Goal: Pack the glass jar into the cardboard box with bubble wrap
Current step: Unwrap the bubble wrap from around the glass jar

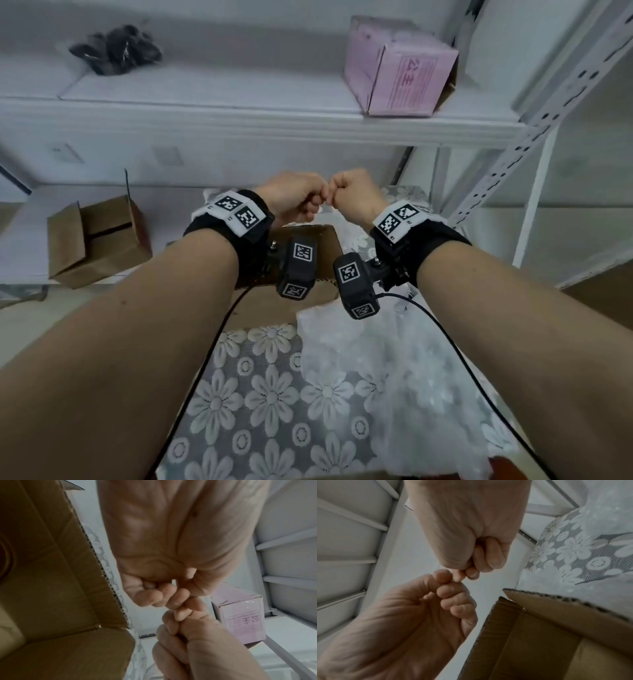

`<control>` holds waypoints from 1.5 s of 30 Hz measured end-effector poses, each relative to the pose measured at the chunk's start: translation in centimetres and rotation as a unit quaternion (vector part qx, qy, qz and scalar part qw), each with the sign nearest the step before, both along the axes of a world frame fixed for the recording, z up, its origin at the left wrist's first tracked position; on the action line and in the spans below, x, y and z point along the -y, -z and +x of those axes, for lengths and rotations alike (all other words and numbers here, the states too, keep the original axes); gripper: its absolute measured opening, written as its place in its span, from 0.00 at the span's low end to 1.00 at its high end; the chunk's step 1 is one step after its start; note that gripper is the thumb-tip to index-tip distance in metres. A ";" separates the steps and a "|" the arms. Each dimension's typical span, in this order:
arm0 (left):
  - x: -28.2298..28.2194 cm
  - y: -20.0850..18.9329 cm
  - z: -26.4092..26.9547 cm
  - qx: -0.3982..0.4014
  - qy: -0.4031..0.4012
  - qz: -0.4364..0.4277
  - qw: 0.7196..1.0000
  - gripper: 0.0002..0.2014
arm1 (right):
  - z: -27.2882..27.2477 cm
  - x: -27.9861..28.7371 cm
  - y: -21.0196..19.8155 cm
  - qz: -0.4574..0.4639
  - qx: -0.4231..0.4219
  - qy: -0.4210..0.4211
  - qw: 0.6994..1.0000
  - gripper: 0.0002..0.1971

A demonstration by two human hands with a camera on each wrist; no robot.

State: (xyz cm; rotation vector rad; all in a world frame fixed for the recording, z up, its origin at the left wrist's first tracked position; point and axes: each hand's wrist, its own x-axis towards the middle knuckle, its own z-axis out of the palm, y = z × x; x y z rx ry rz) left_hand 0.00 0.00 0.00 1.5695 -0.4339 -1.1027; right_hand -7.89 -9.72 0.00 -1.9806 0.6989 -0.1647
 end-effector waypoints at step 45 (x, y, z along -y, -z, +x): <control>-10.0 12.0 -13.4 0.255 0.033 0.245 0.935 0.19 | -14.7 -2.8 10.6 -0.121 0.105 0.137 0.978 0.15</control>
